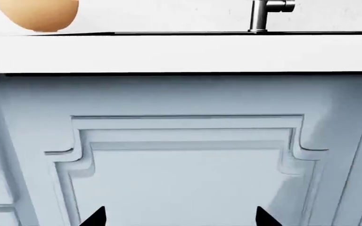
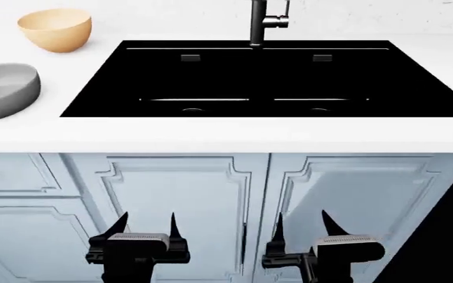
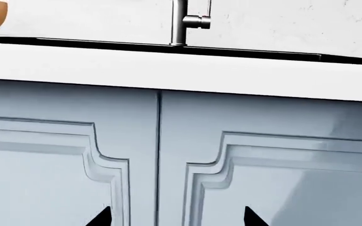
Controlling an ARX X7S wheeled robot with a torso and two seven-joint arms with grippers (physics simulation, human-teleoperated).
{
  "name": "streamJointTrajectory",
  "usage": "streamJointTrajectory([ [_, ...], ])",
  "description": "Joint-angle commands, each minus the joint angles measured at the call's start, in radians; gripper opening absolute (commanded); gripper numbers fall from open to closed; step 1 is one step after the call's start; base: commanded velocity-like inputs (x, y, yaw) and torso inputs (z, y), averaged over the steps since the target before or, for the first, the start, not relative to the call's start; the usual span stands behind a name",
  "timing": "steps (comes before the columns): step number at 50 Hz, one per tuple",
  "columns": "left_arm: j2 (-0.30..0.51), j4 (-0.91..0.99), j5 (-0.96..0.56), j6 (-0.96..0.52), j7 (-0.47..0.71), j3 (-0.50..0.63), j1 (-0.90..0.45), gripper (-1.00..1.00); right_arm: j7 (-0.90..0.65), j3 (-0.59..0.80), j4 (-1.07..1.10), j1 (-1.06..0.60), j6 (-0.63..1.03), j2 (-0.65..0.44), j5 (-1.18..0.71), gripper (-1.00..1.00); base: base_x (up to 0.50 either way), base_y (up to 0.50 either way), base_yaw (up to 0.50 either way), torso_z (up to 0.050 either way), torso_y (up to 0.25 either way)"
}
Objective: Stack the bowls in the sink.
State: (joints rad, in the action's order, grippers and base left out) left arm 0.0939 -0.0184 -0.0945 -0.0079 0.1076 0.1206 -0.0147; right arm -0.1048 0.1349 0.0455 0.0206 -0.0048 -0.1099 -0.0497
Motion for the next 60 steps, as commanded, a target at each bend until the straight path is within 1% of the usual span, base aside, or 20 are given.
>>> streamJointTrajectory([
  [1, 0.011, -0.007, -0.014, 0.004, 0.011, 0.016, -0.005, 1.00, -0.013, 0.016, 0.004, 0.003, -0.008, -0.014, -0.003, 1.00, 0.00, 0.50, 0.00, 0.000, 0.000],
  [60, 0.050, -0.017, -0.062, 0.010, 0.055, 0.070, -0.019, 1.00, -0.058, 0.059, 0.000, 0.000, -0.019, -0.053, -0.038, 1.00, 0.00, 0.50, 0.00, 0.000, 0.000],
])
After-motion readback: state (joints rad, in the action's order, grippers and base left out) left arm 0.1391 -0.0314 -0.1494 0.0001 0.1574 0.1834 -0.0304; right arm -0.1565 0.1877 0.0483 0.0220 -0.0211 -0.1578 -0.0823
